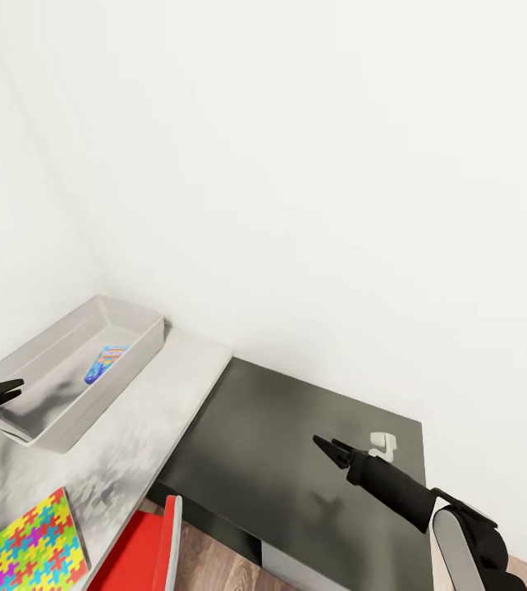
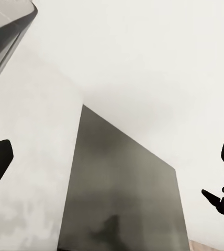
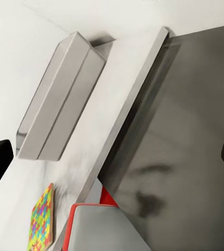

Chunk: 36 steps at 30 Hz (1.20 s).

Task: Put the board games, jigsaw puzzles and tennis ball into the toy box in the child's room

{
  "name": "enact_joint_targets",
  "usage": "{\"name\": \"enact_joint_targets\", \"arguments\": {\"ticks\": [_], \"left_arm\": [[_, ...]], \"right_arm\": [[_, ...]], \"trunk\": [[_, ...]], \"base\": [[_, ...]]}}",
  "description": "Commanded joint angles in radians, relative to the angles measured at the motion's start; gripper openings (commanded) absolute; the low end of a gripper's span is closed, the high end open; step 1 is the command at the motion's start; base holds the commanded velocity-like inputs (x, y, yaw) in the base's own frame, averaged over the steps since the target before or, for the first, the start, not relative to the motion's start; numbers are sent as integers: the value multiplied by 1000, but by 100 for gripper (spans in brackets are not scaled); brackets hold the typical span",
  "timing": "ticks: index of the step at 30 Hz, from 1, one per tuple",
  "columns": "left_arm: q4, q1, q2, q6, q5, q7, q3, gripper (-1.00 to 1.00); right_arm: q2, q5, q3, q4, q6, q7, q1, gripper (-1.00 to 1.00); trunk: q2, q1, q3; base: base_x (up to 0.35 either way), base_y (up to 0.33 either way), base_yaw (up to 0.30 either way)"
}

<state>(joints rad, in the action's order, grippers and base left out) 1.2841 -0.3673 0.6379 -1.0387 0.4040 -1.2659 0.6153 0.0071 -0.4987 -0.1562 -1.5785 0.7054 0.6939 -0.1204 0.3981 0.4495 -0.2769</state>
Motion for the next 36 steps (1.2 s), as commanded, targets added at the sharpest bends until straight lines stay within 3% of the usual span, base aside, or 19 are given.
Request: {"name": "enact_joint_targets", "arguments": {"ticks": [1,20,36], "left_arm": [[0,-1,0,-7,2,-2,0,100],[1,-1,0,-5,2,-1,0,100],[4,-1,-1,-3,3,-2,0,100]], "right_arm": [[1,-3,-2,0,6,2,-1,100],[-1,-3,-3,-1,6,1,-1,100],[-2,-3,-5,-1,6,5,-1,100]], "trunk": [[2,1,-2],[2,1,-1],[2,1,0]], "base": [[-2,0,0],[-11,0,0],[-151,-65,11]]}}
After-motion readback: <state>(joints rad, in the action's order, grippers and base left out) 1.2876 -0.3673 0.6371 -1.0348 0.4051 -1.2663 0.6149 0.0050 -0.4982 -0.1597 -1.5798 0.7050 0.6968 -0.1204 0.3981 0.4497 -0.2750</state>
